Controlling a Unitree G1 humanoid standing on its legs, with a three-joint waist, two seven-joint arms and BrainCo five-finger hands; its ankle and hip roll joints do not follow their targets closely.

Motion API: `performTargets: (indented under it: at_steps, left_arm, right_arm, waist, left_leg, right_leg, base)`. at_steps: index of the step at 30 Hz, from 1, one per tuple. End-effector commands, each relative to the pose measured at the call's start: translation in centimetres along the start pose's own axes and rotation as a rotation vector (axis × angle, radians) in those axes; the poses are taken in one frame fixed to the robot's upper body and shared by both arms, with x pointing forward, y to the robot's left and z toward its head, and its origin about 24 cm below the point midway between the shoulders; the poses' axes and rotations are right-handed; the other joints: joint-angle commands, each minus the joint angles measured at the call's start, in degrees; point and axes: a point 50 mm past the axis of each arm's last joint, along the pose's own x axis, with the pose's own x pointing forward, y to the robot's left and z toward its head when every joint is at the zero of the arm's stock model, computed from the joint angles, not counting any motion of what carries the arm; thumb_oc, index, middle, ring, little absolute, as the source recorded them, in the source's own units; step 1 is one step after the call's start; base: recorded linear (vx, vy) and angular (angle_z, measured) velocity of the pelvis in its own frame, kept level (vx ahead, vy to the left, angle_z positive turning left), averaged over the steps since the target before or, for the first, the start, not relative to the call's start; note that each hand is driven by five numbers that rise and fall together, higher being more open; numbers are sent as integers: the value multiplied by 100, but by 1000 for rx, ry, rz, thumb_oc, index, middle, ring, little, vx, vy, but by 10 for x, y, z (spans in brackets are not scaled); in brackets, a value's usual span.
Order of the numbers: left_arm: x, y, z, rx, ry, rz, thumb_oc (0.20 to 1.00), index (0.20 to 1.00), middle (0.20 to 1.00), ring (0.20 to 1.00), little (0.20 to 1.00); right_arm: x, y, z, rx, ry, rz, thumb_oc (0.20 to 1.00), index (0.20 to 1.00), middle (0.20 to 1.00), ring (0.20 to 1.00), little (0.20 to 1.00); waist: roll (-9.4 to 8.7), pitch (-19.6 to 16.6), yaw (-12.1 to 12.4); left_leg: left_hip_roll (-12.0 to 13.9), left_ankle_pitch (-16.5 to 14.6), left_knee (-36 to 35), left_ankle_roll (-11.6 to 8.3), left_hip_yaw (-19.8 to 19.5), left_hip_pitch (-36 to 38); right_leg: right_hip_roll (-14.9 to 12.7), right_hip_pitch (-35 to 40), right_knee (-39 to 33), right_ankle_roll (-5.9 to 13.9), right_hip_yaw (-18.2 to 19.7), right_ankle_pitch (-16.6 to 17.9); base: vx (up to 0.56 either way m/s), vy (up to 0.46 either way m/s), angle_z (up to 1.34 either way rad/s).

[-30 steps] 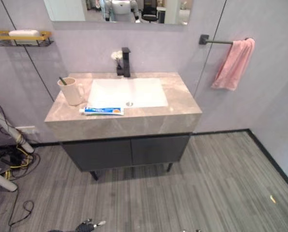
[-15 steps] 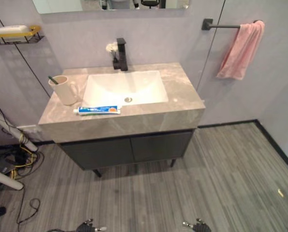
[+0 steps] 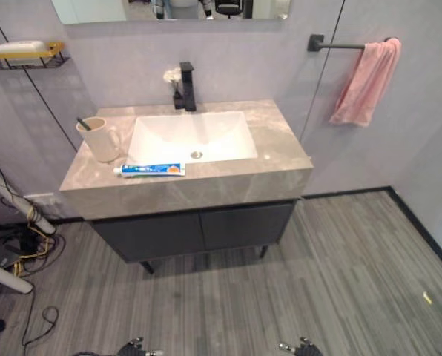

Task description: Put brush and paste in cup on sink, flatten towel.

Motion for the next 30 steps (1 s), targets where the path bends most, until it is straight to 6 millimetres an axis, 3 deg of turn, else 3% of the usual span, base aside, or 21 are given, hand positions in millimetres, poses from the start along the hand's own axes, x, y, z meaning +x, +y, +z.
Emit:
performTargets:
  at_steps: [1,5,7,9,13,20,27,30]
  left_arm:
    - [2,2,12,49,-24,23,1000,1000,1000,1000,1000]
    - [3,4,19,46,-61,34,1000,1000,1000,1000,1000]
    - [3,8,42,91,-176,74,1000,1000,1000,1000,1000]
    - [1,13,56,106,-250,105,1000,1000,1000,1000,1000]
    - [1,26,57,88,-257,163,1000,1000,1000,1000,1000]
    - [-2,33,80,-20,-352,205,1000,1000,1000,1000,1000]
    - [-3,35,78,-30,-363,212,1000,1000,1000,1000,1000]
    - [-2,32,72,-17,-339,208,1000,1000,1000,1000,1000]
  right_arm:
    - [2,0,9,-7,-15,-12,1000,1000,1000,1000,1000]
    - [3,0,20,19,-70,-7,1000,1000,1000,1000,1000]
    - [3,0,35,18,-140,-9,1000,1000,1000,1000,1000]
    - [2,0,48,24,-209,-11,1000,1000,1000,1000,1000]
    - [0,-6,56,55,-266,-26,1000,1000,1000,1000,1000]
    - [-5,-18,82,14,-384,-53,1000,1000,1000,1000,1000]
    - [-12,-15,97,1,-476,-27,1000,1000,1000,1000,1000]
    - [-13,-13,97,-11,-482,-16,1000,1000,1000,1000,1000]
  waist:
    - [77,-112,-16]
    - [129,25,-44]
    - [148,210,-24]
    - [100,370,-11]
    - [-15,506,14]
    - [-107,782,11]
    - [-153,826,-17]
    - [-196,840,-16]
  left_leg:
    - [393,-76,11,-430,-26,76]
    - [425,-73,11,-393,-33,93]
    - [425,10,41,-343,-75,66]
    - [417,-71,396,-327,-140,-189]
    - [434,-218,959,-343,-254,-546]
    - [593,-569,1994,-437,-346,-1108]
    - [682,-783,2276,-403,-187,-1071]
    - [712,-585,2616,-511,-165,-1220]
  right_leg:
    - [-427,-551,570,583,127,146]
    - [-358,-817,1058,592,169,-13]
    - [-348,-1068,1512,596,213,-168]
    - [-400,-1286,1857,615,193,-254]
    - [-463,-1423,2060,612,135,-308]
    - [-352,-1712,2618,419,113,-645]
    - [-260,-1815,2827,369,297,-744]
    - [-236,-1620,2517,307,331,-699]
  base:
    - [0,0,0]
    - [-32,-2,-3]
    - [-99,9,-5]
    - [-120,-10,-1]
    - [-46,-52,7]
    - [-39,-86,7]
    - [41,-40,-8]
    - [39,-69,-25]
